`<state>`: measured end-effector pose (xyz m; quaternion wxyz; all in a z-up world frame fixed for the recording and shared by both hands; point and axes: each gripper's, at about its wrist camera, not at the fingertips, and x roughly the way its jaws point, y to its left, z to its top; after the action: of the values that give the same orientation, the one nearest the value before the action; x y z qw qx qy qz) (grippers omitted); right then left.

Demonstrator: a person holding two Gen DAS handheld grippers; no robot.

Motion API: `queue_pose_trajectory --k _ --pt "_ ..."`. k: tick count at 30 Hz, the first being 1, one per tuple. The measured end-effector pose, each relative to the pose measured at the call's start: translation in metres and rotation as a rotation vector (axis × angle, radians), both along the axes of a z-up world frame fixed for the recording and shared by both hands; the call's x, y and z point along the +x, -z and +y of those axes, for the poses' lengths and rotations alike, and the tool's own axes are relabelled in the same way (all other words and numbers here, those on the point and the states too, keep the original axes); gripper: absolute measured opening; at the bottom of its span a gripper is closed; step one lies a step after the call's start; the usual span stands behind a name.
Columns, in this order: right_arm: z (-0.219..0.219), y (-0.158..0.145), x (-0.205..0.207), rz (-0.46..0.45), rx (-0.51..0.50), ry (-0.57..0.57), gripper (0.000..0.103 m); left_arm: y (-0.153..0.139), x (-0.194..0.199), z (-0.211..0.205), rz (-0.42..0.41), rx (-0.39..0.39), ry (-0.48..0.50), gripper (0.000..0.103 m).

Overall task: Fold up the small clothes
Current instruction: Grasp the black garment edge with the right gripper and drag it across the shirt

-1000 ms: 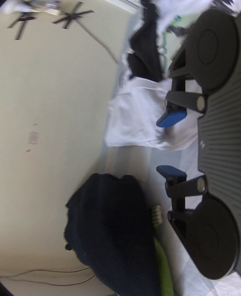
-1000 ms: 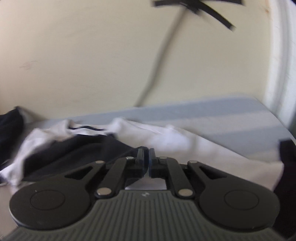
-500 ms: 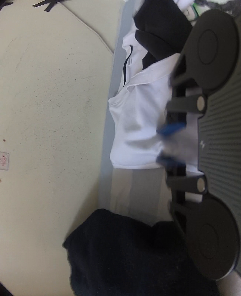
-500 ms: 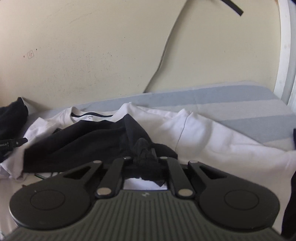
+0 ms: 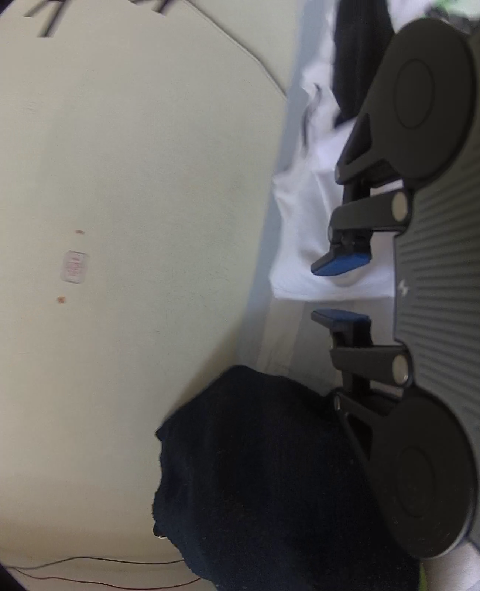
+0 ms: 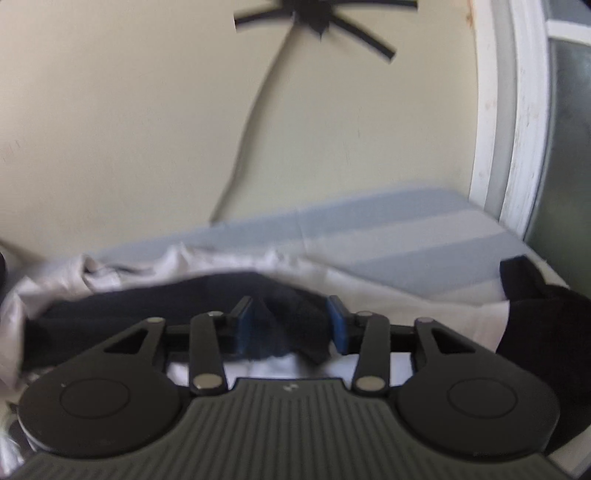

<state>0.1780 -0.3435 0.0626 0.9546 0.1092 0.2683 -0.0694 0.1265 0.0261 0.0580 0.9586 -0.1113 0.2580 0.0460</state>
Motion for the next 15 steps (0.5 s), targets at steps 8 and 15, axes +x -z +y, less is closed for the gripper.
queue_pose_trajectory --k 8,15 --pt "0.016 0.019 0.005 0.106 0.206 -0.177 0.053 0.017 0.008 -0.029 0.102 0.063 0.210 0.035" --pt "-0.045 -0.007 -0.063 -0.093 0.280 0.001 0.049 0.024 0.016 -0.026 0.136 0.071 0.214 0.054"
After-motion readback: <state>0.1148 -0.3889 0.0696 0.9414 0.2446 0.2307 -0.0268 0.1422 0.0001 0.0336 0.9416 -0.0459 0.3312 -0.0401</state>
